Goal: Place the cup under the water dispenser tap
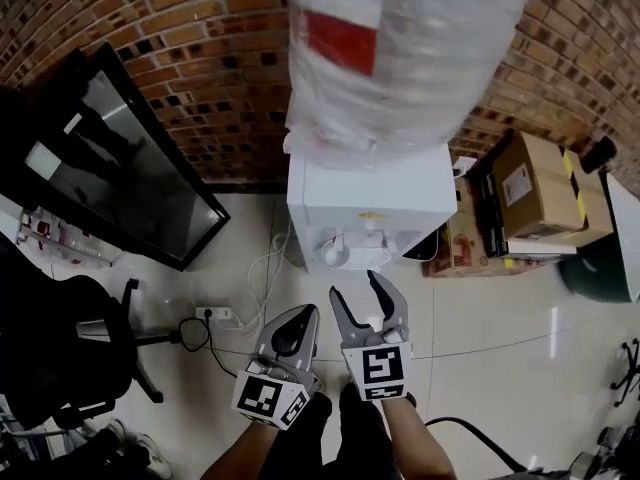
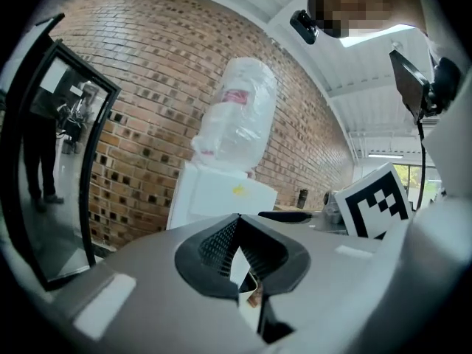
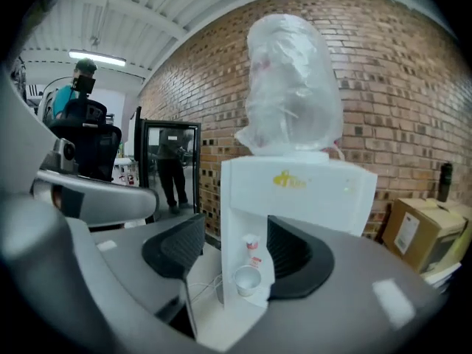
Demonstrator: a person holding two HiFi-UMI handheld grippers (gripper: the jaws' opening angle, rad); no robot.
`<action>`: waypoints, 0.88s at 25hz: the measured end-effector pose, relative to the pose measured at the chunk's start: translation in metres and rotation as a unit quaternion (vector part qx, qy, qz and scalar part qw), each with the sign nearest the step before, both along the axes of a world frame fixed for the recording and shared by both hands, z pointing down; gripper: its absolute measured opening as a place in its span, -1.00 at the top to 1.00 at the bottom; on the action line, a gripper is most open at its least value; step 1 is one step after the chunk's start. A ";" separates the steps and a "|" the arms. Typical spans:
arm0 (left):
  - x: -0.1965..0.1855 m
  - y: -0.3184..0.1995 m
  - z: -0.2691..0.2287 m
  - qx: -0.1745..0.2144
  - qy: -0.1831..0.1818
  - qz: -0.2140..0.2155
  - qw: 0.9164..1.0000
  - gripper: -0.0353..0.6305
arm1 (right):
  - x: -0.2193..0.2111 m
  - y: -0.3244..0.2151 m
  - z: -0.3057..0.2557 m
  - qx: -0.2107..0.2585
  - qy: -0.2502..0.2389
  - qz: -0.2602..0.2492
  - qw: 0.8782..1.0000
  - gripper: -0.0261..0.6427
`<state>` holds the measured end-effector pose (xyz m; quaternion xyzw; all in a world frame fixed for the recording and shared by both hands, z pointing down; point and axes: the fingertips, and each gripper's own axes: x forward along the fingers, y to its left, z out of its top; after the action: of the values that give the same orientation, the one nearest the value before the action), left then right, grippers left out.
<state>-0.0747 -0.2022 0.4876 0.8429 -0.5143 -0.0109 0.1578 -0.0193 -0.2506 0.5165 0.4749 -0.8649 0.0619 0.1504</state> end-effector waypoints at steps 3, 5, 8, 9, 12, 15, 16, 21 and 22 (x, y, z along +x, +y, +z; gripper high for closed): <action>0.005 0.009 -0.030 0.023 0.001 0.011 1.000 0.92 | 0.000 0.010 -0.041 0.028 0.002 -0.011 1.000 0.26; 0.010 0.014 -0.053 0.035 -0.002 0.017 0.999 0.92 | -0.002 0.018 -0.067 0.046 0.003 -0.020 0.999 0.34; 0.011 0.021 -0.087 0.046 0.000 0.017 0.999 0.92 | -0.008 0.031 -0.106 0.064 0.000 -0.030 0.997 0.44; 0.010 0.023 -0.097 0.050 0.003 0.017 0.999 0.92 | -0.010 0.034 -0.117 0.068 -0.003 -0.031 0.997 0.49; 0.010 0.030 -0.123 0.068 0.006 0.025 0.997 0.92 | -0.013 0.044 -0.148 0.080 -0.015 -0.027 0.996 0.61; 0.006 0.039 -0.143 0.081 0.008 0.030 0.996 0.92 | -0.017 0.057 -0.176 0.087 -0.016 -0.027 0.996 0.71; 0.003 0.042 -0.148 0.084 0.011 0.029 0.996 0.92 | -0.018 0.062 -0.183 0.089 -0.015 -0.026 0.996 0.75; -0.001 0.058 -0.174 0.099 0.029 0.039 0.994 0.92 | -0.015 0.080 -0.204 0.098 -0.004 -0.017 0.995 0.87; 0.000 0.060 -0.177 0.102 0.030 0.044 0.993 0.92 | -0.015 0.083 -0.207 0.099 -0.002 -0.015 0.995 0.88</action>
<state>-0.0750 -0.1420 0.3107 0.8755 -0.4681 -0.0819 0.0873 -0.0339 -0.1680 0.3098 0.4743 -0.8741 -0.0256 0.1016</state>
